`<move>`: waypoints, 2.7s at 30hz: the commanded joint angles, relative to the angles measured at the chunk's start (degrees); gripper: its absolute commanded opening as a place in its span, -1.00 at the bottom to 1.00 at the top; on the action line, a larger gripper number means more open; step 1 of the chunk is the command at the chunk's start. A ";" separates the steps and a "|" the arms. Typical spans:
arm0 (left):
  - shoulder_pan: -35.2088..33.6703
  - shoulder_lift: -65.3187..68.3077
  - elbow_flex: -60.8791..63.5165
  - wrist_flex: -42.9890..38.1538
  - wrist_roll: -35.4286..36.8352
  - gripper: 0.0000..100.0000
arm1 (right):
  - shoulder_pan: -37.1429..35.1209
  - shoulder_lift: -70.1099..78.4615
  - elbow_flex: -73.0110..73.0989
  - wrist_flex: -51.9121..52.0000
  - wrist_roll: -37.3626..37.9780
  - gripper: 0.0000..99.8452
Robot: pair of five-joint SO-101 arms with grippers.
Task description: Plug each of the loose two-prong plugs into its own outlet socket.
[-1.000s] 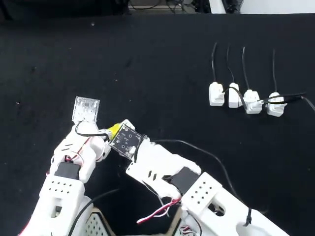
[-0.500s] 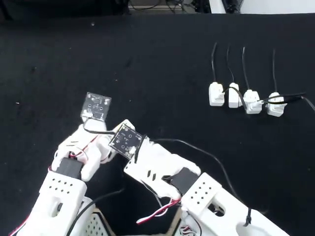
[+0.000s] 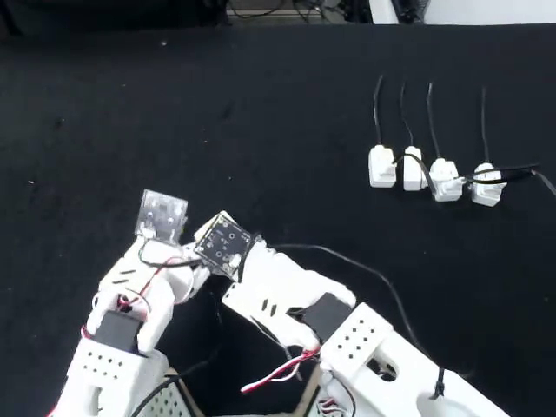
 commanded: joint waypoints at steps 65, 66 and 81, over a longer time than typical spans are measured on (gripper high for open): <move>-17.27 -9.93 -0.40 -0.62 5.89 -0.53 | 11.78 -7.25 -9.10 4.92 -3.96 -0.98; -18.51 -9.93 -0.66 -0.53 6.77 -0.53 | 11.78 -5.67 -10.59 5.80 -3.96 -0.98; -19.91 30.15 -16.92 -6.51 7.30 -0.53 | 12.66 27.38 -30.99 11.60 -4.40 -0.98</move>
